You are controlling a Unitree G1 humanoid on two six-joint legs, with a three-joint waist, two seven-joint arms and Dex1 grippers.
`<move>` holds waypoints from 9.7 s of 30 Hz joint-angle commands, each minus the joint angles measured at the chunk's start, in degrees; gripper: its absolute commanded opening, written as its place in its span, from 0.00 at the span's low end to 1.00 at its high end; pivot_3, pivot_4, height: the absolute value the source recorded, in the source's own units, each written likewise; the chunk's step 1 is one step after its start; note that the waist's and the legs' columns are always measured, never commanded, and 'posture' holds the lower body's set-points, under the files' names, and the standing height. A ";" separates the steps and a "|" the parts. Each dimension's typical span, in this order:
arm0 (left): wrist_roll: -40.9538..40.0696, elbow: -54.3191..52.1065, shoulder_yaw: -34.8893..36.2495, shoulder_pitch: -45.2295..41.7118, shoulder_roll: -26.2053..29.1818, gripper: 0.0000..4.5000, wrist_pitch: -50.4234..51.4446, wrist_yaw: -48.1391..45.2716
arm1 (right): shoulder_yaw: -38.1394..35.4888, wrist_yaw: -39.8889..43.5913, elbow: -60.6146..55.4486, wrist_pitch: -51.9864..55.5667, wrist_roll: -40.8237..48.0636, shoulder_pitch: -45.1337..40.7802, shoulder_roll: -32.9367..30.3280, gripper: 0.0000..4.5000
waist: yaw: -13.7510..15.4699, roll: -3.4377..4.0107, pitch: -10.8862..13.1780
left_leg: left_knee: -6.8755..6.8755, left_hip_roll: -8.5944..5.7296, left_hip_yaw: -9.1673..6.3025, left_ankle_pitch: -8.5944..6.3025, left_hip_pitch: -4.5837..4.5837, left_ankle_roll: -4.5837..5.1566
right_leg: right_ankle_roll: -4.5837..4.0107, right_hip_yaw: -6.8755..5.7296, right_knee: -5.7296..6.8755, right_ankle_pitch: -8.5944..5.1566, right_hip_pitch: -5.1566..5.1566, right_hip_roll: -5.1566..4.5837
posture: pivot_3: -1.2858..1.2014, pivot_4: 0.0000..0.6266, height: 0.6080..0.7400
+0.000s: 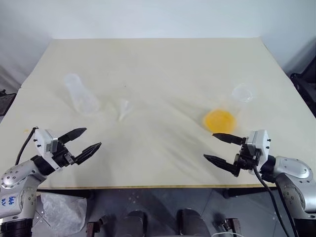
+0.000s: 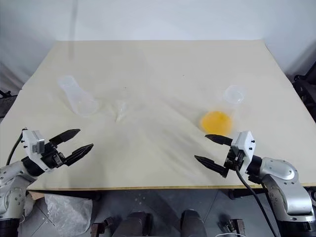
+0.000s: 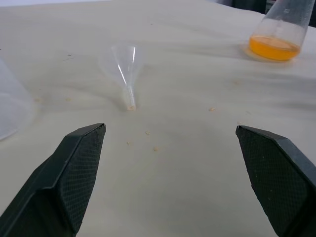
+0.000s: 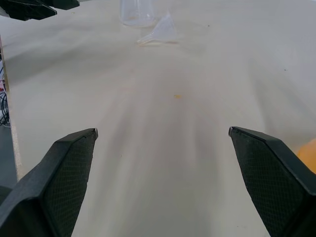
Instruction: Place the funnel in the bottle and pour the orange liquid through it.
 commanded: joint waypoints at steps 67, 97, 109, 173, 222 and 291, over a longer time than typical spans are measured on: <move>18.45 67.37 -4.66 -55.62 5.49 1.00 -21.54 8.41 | 8.67 -7.25 -7.72 4.15 2.04 -19.12 5.76 0.99 | -0.69 -0.28 0.17 | 0.21 -0.01 -0.23 -0.06 -0.10 -0.10 | -0.05 -1.66 0.85 0.02 -0.14 -0.16 | 0.52 0.24 1.00; 15.67 54.37 -4.66 -57.95 9.35 0.52 -10.47 -6.11 | 5.50 -4.15 -3.60 2.92 1.95 -20.78 1.50 1.00 | -1.49 -0.37 0.23 | 0.31 -0.05 -0.41 -0.06 -0.15 -0.10 | -0.05 -1.99 1.14 0.02 -0.18 -0.28 | 0.52 0.24 1.00; 8.12 17.43 -10.51 -53.22 5.31 0.52 11.38 -6.61 | 2.54 4.07 -1.46 4.36 5.29 -17.66 -3.29 1.00 | -1.09 -0.37 0.23 | 0.42 -0.07 -0.57 -0.06 -0.19 -0.10 | -0.05 -1.94 1.15 0.02 -0.09 -0.30 | 0.52 0.24 1.00; 12.91 14.85 -30.35 -51.62 -19.35 0.99 6.78 -14.77 | -8.39 -5.79 -10.73 6.55 6.68 0.76 -6.63 1.00 | 1.28 -0.36 0.23 | 0.89 -0.08 -0.56 -0.11 -0.47 -0.01 | -0.02 -1.89 0.72 0.03 0.10 -0.16 | 0.52 0.24 1.00; 13.72 8.66 -19.54 -35.91 9.46 0.99 30.00 7.36 | -5.59 -3.42 -10.71 4.44 5.63 0.32 -2.07 1.00 | 0.61 -0.22 0.29 | 0.68 -0.14 -0.97 -0.21 -0.17 -0.04 | -0.06 -1.83 0.40 0.02 0.58 -0.10 | 0.52 0.24 1.00; 40.70 56.81 -39.53 -76.10 -11.76 0.04 48.90 9.04 | -3.89 -6.48 -9.94 3.30 3.82 -1.48 -1.50 1.00 | 1.24 -0.31 0.34 | 0.98 -0.51 -0.80 -0.20 -0.44 -0.03 | -0.02 -1.62 1.19 0.03 -0.03 -0.20 | 0.52 0.24 1.00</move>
